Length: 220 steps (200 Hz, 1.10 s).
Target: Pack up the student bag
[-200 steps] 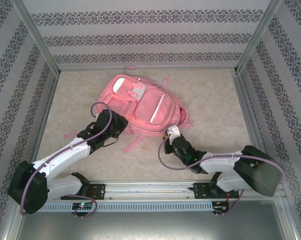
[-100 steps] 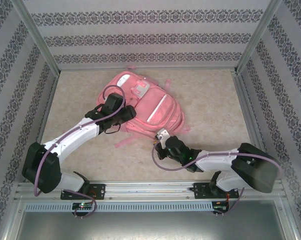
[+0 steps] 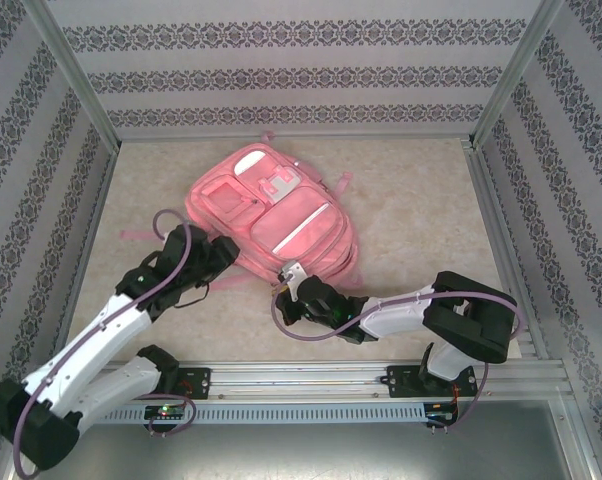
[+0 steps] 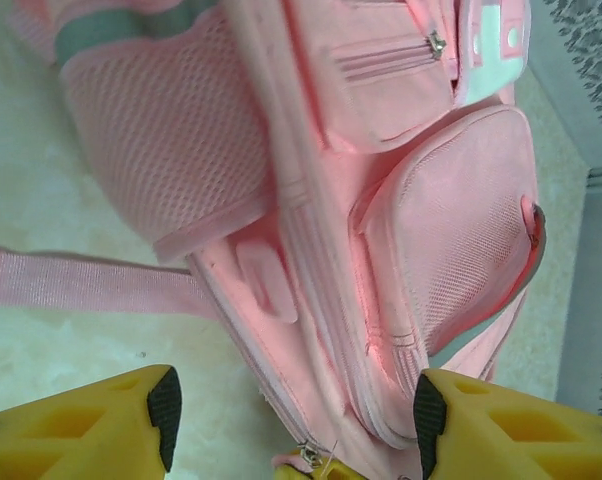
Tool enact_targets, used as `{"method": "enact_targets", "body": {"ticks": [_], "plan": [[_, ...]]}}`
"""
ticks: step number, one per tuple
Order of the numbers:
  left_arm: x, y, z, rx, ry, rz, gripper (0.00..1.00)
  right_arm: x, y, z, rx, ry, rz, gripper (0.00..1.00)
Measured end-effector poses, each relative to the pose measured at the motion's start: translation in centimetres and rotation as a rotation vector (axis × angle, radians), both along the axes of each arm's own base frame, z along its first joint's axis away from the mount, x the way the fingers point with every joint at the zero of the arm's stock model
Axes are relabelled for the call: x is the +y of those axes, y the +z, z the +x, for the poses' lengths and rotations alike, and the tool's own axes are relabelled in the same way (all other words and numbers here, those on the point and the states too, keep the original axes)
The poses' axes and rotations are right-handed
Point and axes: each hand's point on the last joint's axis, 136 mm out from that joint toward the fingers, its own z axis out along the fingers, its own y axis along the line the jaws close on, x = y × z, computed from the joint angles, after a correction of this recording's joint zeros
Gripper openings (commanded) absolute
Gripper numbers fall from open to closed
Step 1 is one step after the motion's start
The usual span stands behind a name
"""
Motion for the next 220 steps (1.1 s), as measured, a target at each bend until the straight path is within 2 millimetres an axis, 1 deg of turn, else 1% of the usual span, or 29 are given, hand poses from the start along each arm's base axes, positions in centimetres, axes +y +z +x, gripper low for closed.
{"method": "enact_targets", "body": {"ticks": [8,16,33,41,48,63,81,111,137,162,181,199,220], "plan": [[0.1,-1.1,-0.6,0.021,0.008,-0.015,0.60,0.1,0.1,-0.1,0.001,0.001,0.004,0.00],[0.1,-2.6,-1.1,0.053,0.009,-0.027,0.59,0.1,0.0,-0.2,0.004,0.002,0.005,0.00],[-0.4,-5.3,-1.8,0.130,0.000,-0.037,0.59,0.2,-0.2,-0.2,0.007,0.001,0.004,0.00],[-0.8,-6.3,-2.0,0.163,-0.012,-0.028,0.59,0.2,-0.3,-0.2,0.009,0.002,0.002,0.00],[-1.4,-6.7,-2.0,0.174,-0.030,-0.025,0.59,0.3,-0.4,-0.3,0.009,0.005,-0.001,0.00],[-2.8,-6.6,-1.8,0.159,-0.071,-0.034,0.59,0.6,-0.6,-0.6,0.010,0.013,-0.002,0.00],[-4.1,-5.6,-1.4,0.115,-0.108,-0.060,0.57,0.8,-0.7,-0.7,0.009,0.018,0.000,0.00],[-5.1,-4.7,-0.4,0.068,-0.121,-0.090,0.55,0.9,-0.7,-0.7,0.010,0.017,0.005,0.00],[-5.8,-5.0,0.5,0.057,-0.127,-0.096,0.55,0.9,-0.7,-0.7,0.009,0.018,0.006,0.00],[-6.8,-5.8,1.5,0.063,-0.150,-0.091,0.52,1.0,-0.9,-0.7,0.010,0.018,0.005,0.00],[-7.3,-6.4,2.1,0.069,-0.161,-0.082,0.45,1.0,-0.9,-0.7,0.010,0.018,0.006,0.00],[-7.5,-6.9,2.3,0.069,-0.170,-0.066,0.32,1.0,-0.9,-0.7,0.010,0.017,0.006,0.00],[-7.5,-7.0,2.4,0.058,-0.176,-0.049,0.19,0.9,-0.9,-0.6,0.008,0.014,0.005,0.00]]}}
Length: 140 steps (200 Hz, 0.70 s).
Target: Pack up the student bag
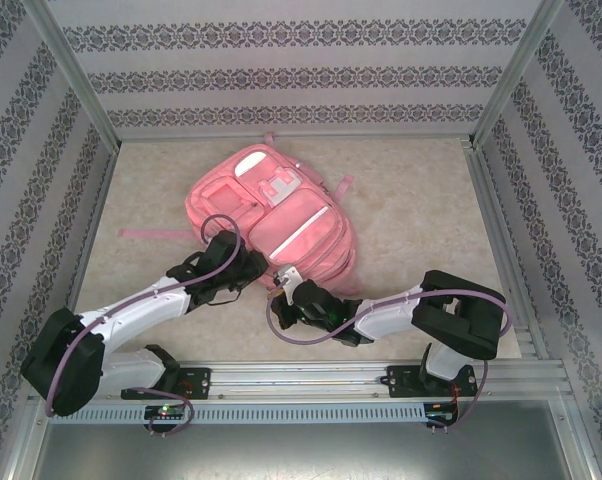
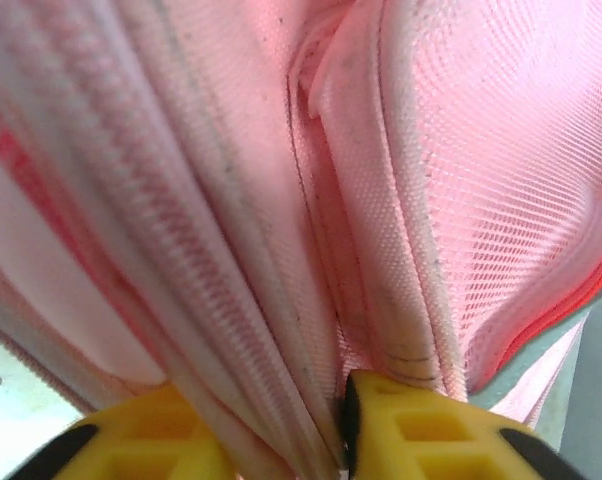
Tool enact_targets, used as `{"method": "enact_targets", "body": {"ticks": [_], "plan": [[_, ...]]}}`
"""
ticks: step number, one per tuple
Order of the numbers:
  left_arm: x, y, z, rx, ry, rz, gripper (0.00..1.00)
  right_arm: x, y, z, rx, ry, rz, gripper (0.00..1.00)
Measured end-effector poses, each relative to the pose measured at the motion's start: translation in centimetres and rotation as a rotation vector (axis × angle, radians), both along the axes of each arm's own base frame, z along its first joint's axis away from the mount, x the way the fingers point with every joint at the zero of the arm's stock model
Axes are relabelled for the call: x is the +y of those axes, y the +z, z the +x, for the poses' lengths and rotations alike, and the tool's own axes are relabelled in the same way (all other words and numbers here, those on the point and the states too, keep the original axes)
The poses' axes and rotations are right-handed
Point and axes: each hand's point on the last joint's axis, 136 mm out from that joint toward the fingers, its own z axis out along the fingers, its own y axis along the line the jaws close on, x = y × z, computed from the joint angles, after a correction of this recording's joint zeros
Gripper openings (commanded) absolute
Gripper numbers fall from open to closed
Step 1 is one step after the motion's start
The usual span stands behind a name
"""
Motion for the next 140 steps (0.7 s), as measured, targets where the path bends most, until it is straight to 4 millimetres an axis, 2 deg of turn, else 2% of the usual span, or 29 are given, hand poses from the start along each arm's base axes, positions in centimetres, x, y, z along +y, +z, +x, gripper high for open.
{"method": "enact_targets", "body": {"ticks": [24,51,108,140], "plan": [[0.2,0.3,0.2,-0.017,0.005,0.010,0.08,-0.3,0.1,0.1,-0.006,-0.010,-0.001,0.00],[0.6,1.0,0.1,-0.035,0.010,0.008,0.04,-1.2,0.4,0.0,-0.017,-0.027,0.001,0.00],[2.7,1.4,0.2,-0.039,0.037,0.040,0.03,-4.2,0.6,-1.1,-0.025,-0.048,-0.032,0.00],[3.1,1.2,0.1,-0.035,0.029,0.058,0.05,-6.1,0.9,-1.4,-0.037,-0.068,-0.046,0.00]]}}
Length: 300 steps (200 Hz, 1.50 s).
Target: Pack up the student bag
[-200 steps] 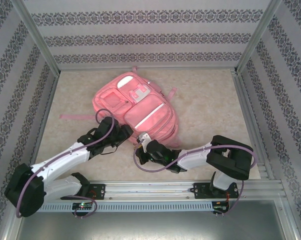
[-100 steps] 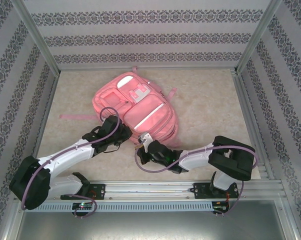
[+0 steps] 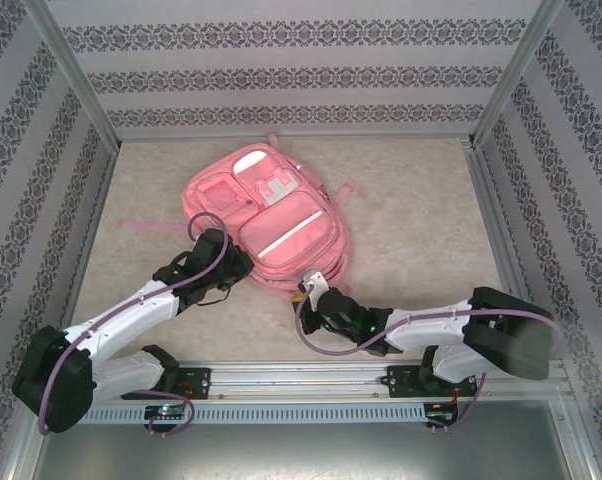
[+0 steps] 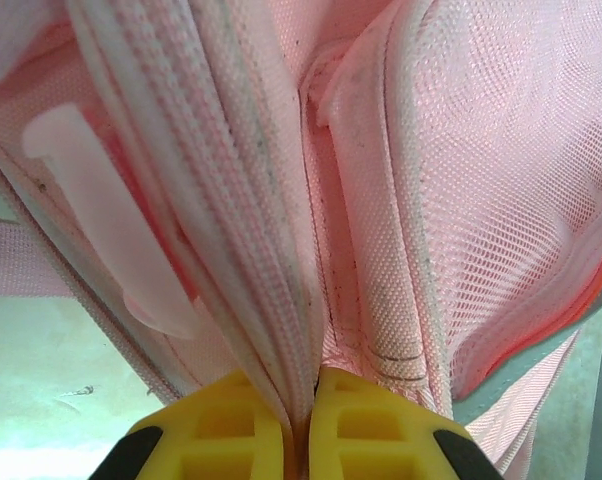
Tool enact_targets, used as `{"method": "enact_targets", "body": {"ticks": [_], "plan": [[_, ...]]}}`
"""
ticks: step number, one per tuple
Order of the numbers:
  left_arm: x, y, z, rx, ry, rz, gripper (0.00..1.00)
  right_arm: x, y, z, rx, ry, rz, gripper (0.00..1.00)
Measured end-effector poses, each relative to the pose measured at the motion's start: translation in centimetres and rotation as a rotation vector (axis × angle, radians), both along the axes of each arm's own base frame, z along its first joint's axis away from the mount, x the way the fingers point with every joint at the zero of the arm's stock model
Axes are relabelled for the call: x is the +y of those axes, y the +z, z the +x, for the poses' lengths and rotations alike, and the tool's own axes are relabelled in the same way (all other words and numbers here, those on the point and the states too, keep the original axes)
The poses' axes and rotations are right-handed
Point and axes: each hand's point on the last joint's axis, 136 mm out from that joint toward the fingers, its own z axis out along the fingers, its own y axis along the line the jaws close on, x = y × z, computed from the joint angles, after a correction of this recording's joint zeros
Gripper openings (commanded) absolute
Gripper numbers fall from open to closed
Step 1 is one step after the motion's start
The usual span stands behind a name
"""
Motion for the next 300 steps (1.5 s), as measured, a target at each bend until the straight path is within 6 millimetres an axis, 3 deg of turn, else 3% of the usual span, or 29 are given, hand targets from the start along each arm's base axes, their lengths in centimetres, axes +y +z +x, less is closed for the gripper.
{"method": "enact_targets", "body": {"ticks": [53,73,86,104,131,163,207,253,300], "plan": [[1.5,0.1,0.0,0.025,-0.024,0.076,0.11,-0.4,0.3,-0.4,-0.031,0.060,-0.071,0.00],[2.8,0.7,0.2,0.033,-0.005,0.145,0.29,0.9,1.2,-0.2,-0.053,0.099,-0.086,0.00],[4.5,1.2,0.6,0.030,0.041,0.205,0.32,1.8,1.4,0.0,-0.057,0.114,-0.095,0.00],[7.5,2.2,0.9,0.029,0.138,0.266,0.47,3.1,0.7,0.3,-0.037,0.132,-0.116,0.00],[9.9,3.3,-0.4,0.061,0.251,0.282,0.54,6.2,-0.3,0.7,-0.010,0.162,-0.134,0.00],[9.1,2.6,-3.0,0.127,0.286,0.145,0.55,9.1,-0.6,-0.3,-0.017,0.202,-0.121,0.00],[6.7,-0.3,-6.3,0.223,0.290,-0.021,0.56,9.6,-0.4,-0.2,-0.026,0.195,-0.099,0.00],[4.4,-2.0,-5.9,0.259,0.298,-0.096,0.54,9.7,-0.2,-0.2,-0.019,0.185,-0.077,0.00],[1.9,-2.8,-4.7,0.257,0.272,-0.114,0.29,9.6,-0.3,-0.2,-0.023,0.180,-0.065,0.00]]}}
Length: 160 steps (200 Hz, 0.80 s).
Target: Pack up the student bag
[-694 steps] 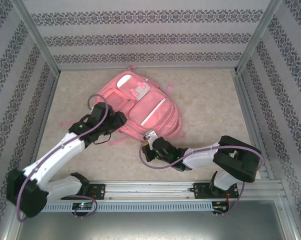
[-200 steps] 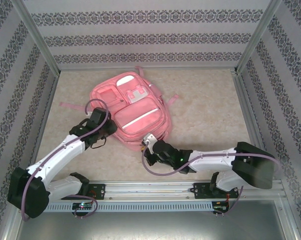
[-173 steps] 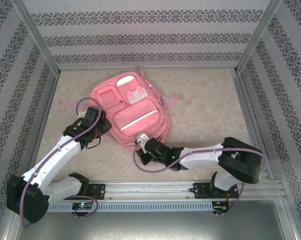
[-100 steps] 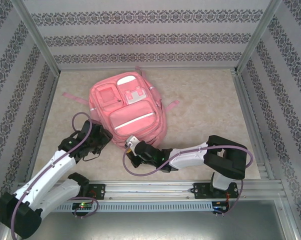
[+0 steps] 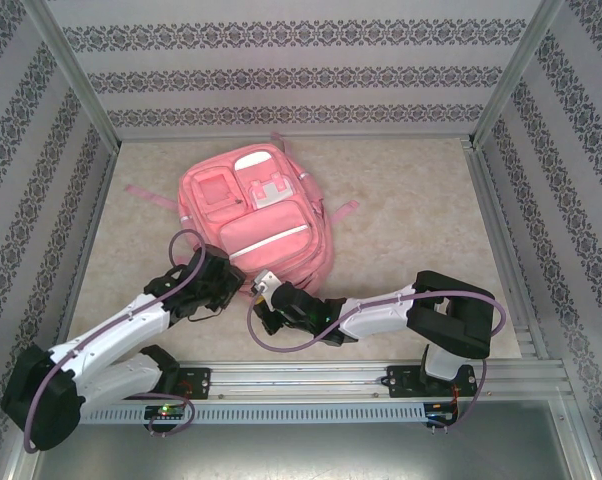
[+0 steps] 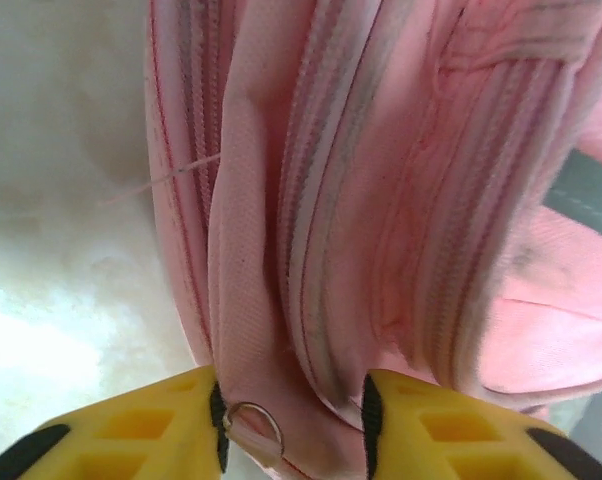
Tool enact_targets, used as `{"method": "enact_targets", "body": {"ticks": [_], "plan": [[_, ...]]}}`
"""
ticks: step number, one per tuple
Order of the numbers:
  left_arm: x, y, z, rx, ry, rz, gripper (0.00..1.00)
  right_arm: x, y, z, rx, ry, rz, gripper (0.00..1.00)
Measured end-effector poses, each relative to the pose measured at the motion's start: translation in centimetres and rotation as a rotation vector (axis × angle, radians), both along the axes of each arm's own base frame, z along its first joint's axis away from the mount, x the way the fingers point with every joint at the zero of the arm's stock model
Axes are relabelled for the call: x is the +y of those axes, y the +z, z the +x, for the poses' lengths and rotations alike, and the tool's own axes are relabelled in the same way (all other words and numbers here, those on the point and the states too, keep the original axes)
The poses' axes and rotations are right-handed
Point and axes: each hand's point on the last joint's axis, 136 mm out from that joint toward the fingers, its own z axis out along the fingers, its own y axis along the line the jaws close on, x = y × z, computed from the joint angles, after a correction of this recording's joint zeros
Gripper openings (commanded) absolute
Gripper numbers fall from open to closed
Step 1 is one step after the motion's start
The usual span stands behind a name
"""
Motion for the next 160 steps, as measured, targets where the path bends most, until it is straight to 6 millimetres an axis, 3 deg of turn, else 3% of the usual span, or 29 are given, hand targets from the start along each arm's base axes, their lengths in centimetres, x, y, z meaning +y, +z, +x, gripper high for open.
{"method": "enact_targets", "body": {"ticks": [25,55,130,160], "plan": [[0.1,-0.1,0.5,-0.011,0.014,0.011,0.13,-0.2,-0.2,-0.1,0.001,-0.001,-0.003,0.00],[0.4,0.1,0.5,-0.027,0.012,0.025,0.04,-0.8,-0.6,-0.2,0.002,-0.004,-0.013,0.00],[1.4,1.3,0.4,-0.091,-0.004,0.075,0.00,-4.9,-0.5,1.0,0.015,-0.068,-0.037,0.00],[1.9,1.6,0.3,-0.103,-0.014,0.090,0.01,-7.6,-0.4,1.8,0.019,-0.114,-0.044,0.00]]}}
